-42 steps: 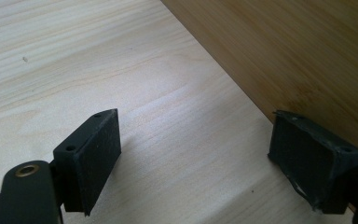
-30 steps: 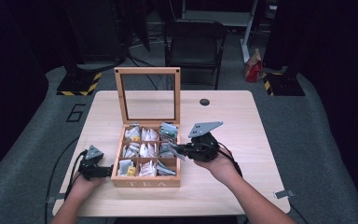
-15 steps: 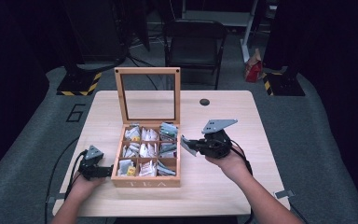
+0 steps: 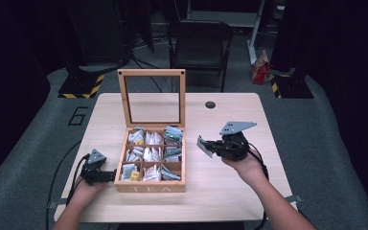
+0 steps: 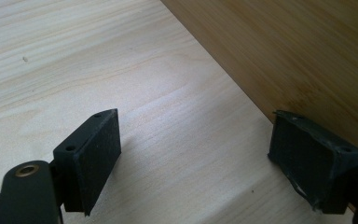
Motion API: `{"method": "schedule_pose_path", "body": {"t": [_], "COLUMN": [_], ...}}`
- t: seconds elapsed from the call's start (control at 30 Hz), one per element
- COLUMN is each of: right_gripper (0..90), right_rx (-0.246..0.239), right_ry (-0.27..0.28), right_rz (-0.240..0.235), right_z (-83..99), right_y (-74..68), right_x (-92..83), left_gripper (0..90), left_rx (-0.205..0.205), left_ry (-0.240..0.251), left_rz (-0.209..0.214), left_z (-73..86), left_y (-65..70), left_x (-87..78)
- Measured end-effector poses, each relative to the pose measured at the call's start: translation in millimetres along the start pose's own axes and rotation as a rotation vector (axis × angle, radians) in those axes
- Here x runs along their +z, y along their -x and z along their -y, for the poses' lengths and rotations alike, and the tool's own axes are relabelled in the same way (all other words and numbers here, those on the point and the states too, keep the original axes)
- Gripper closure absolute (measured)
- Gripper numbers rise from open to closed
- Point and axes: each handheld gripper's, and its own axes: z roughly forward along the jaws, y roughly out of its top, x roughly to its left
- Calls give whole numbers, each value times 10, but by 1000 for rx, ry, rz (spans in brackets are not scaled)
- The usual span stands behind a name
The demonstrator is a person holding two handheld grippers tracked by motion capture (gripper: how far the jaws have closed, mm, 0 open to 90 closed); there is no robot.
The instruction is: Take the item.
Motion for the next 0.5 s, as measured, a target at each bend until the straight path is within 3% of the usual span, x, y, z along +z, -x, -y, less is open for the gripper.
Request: {"method": "schedule_pose_path", "body": {"t": [0.5], "right_gripper": [896], "right_rx": [41], "right_ry": [-1], "right_rz": [71], "right_z": [149], "right_y": [210], "right_x": [-125], "left_gripper": [161], "left_rx": [2], "left_ry": [0], "left_rz": [-1], "left_z": [0], "left_y": [-1], "left_x": [0]}}
